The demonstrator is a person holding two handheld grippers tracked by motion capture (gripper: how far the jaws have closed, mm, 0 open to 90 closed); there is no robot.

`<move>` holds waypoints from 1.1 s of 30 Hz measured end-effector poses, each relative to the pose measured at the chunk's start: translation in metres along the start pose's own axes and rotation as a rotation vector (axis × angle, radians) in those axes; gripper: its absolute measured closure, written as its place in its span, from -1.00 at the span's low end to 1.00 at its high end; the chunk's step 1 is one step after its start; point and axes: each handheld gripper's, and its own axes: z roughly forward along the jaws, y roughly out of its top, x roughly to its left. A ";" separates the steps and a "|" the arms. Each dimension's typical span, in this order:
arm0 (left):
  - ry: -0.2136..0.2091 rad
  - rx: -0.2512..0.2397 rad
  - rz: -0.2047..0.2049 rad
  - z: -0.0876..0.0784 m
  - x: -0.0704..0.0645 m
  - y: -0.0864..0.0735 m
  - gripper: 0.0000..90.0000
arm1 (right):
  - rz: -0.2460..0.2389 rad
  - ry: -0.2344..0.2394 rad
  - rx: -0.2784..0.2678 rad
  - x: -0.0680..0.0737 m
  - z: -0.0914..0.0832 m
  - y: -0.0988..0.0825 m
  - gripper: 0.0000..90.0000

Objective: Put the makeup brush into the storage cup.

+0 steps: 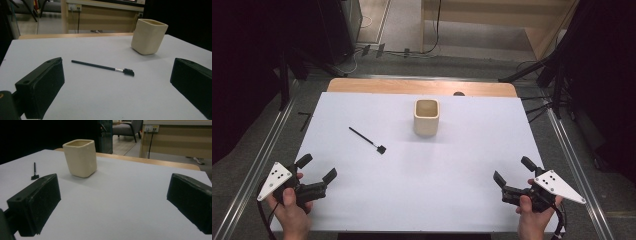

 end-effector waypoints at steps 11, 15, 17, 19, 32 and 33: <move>-0.048 0.008 0.007 0.012 0.002 0.017 -1.00 | 0.018 0.002 0.011 -0.002 -0.002 0.002 -0.97; -0.062 0.043 -0.001 0.023 0.004 0.025 -0.97 | 0.026 0.008 0.019 -0.003 -0.001 0.001 -0.95; -0.077 0.038 -0.012 0.027 0.006 0.031 -0.92 | 0.029 0.007 0.025 -0.004 0.000 0.000 -0.95; -0.079 0.036 -0.013 0.030 0.009 0.038 -0.89 | 0.035 0.011 0.028 -0.004 0.001 -0.001 -0.94; -0.141 0.076 -0.020 0.064 0.020 0.058 -0.84 | 0.029 0.019 0.051 -0.004 0.004 -0.003 -0.93; -0.150 0.076 -0.019 0.066 0.020 0.059 -0.84 | 0.027 0.016 0.052 -0.004 0.004 -0.003 -0.92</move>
